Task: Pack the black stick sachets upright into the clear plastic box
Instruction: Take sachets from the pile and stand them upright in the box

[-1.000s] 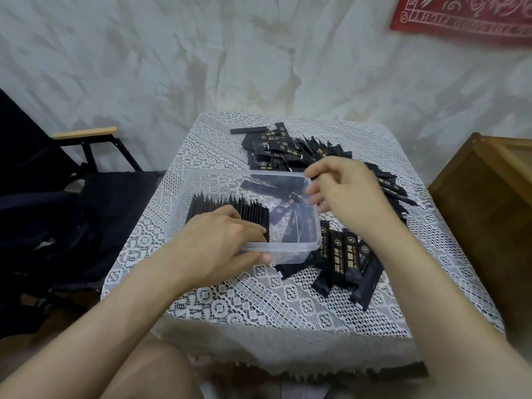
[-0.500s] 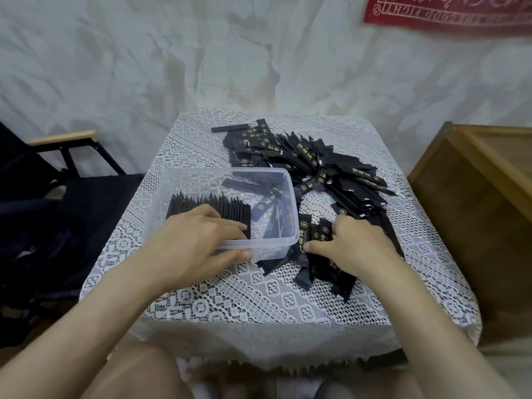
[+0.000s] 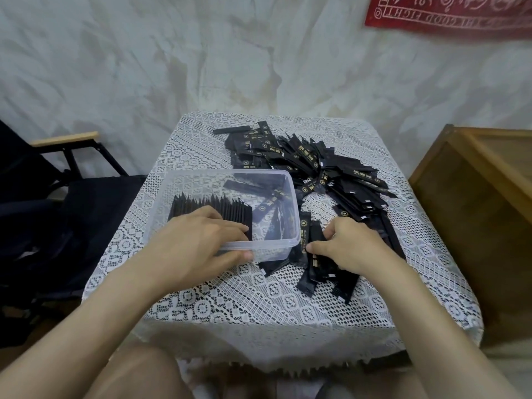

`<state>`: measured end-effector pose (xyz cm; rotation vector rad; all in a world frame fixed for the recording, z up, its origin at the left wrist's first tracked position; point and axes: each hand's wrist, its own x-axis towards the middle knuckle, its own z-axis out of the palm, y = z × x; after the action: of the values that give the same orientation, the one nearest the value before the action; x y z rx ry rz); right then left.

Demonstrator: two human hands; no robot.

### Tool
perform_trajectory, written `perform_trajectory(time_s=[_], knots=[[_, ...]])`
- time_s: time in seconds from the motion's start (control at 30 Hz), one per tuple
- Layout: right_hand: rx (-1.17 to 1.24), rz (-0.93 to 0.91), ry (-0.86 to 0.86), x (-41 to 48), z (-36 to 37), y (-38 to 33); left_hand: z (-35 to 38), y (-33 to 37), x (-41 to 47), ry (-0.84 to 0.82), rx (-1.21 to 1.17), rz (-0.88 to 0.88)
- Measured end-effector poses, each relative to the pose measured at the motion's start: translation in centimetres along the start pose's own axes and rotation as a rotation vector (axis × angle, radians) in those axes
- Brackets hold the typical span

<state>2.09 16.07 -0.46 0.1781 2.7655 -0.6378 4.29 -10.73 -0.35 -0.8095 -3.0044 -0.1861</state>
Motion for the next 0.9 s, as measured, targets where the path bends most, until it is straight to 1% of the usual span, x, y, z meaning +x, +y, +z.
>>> perform_trajectory(time_s=[0.17, 0.37, 0.5, 0.57, 0.63, 0.7, 0.73, 0.8, 0.9], knots=[[-0.037, -0.004, 0.032, 0.0, 0.5, -0.3, 0.2, -0.2, 0.0, -0.004, 0.012, -0.002], [0.029, 0.008, 0.002, 0.8, 0.5, 0.2, 0.0, -0.1, 0.0, -0.032, 0.021, -0.014], [0.085, -0.022, 0.059, 1.4, 0.3, 1.1, -0.1, 0.0, 0.0, -0.04, 0.025, -0.012], [0.158, -0.044, 0.104, 1.8, -0.1, 1.4, -0.2, 0.0, 0.1, -0.042, 0.023, -0.013], [0.344, -0.094, 0.113, 2.3, -0.3, 1.4, -0.2, 0.1, 0.1, -0.04, 0.025, -0.012], [0.528, -0.123, 0.013, 2.2, -0.3, 0.5, -0.1, 0.0, 0.1, -0.038, 0.026, -0.013], [0.558, -0.124, -0.046, 2.2, -0.1, 0.1, -0.1, 0.0, 0.1, -0.038, 0.025, -0.015], [0.54, -0.131, -0.107, 2.4, 0.6, -0.4, 0.0, -0.1, 0.1, -0.03, 0.026, -0.013], [0.407, -0.13, -0.033, 2.7, 1.3, -0.6, 0.1, -0.2, 0.0, -0.017, 0.027, -0.006]])
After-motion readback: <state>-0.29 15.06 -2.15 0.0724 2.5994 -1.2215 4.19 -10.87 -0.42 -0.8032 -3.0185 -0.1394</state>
